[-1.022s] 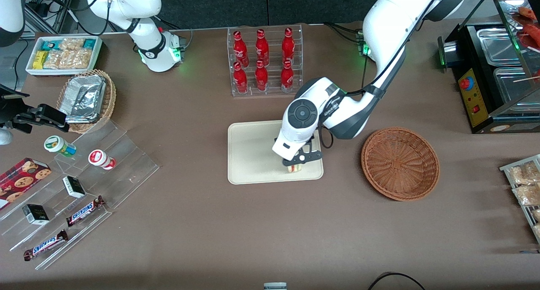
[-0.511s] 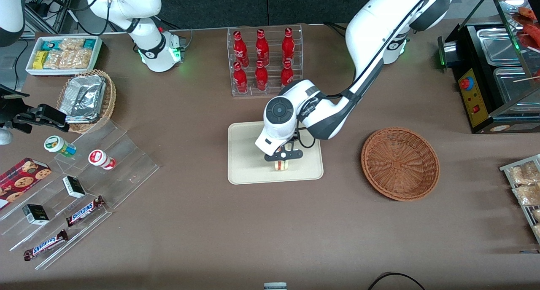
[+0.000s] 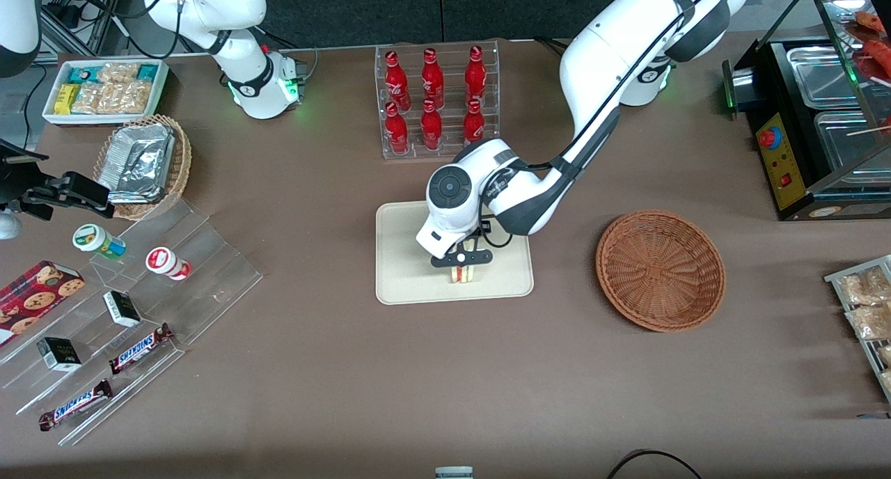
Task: Place sandwich from basket to tray
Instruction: 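Carry the sandwich with the left gripper over the cream tray, then lower the sandwich onto the tray and open the left gripper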
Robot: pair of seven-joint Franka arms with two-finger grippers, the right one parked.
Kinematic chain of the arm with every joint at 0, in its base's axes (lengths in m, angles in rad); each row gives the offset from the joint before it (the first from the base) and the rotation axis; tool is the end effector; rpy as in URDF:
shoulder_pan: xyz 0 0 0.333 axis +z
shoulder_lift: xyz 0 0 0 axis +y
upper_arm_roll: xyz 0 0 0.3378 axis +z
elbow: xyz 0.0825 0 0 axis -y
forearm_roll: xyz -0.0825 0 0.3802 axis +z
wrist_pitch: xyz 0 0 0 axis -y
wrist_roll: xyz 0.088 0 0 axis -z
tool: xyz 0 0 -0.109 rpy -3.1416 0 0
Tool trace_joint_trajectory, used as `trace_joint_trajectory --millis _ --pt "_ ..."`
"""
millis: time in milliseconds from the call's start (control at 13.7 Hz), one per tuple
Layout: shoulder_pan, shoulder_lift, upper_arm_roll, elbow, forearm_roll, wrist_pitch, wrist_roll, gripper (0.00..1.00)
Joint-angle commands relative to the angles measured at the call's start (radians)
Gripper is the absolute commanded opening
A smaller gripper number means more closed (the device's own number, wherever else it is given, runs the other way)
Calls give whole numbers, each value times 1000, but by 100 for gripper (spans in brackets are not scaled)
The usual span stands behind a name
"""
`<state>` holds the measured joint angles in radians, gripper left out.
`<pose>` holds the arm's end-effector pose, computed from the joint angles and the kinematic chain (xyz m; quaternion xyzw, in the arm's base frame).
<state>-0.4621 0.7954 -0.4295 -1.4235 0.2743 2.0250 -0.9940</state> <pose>0.5131 -0.5093 0.2575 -0.9971 -0.0316 0.0634 0.0271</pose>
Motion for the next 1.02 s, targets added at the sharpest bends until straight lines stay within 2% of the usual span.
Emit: trace_joint_trajectory --millis 0,73,146,219,292,365,438,949 --pt "-26 19 11 37 22 -5 -17 7" --pt "-26 22 11 37 23 -5 -12 10" --pt "-26 24 11 37 23 -5 -5 19" --pt "-26 24 11 37 22 -5 -3 37" --pt "-24 25 11 37 22 -3 -2 67" --pt "-23 25 11 37 22 -3 0 81" --pt "-23 25 11 37 22 -3 -2 100" --pt "-21 25 11 54 19 -3 -2 100"
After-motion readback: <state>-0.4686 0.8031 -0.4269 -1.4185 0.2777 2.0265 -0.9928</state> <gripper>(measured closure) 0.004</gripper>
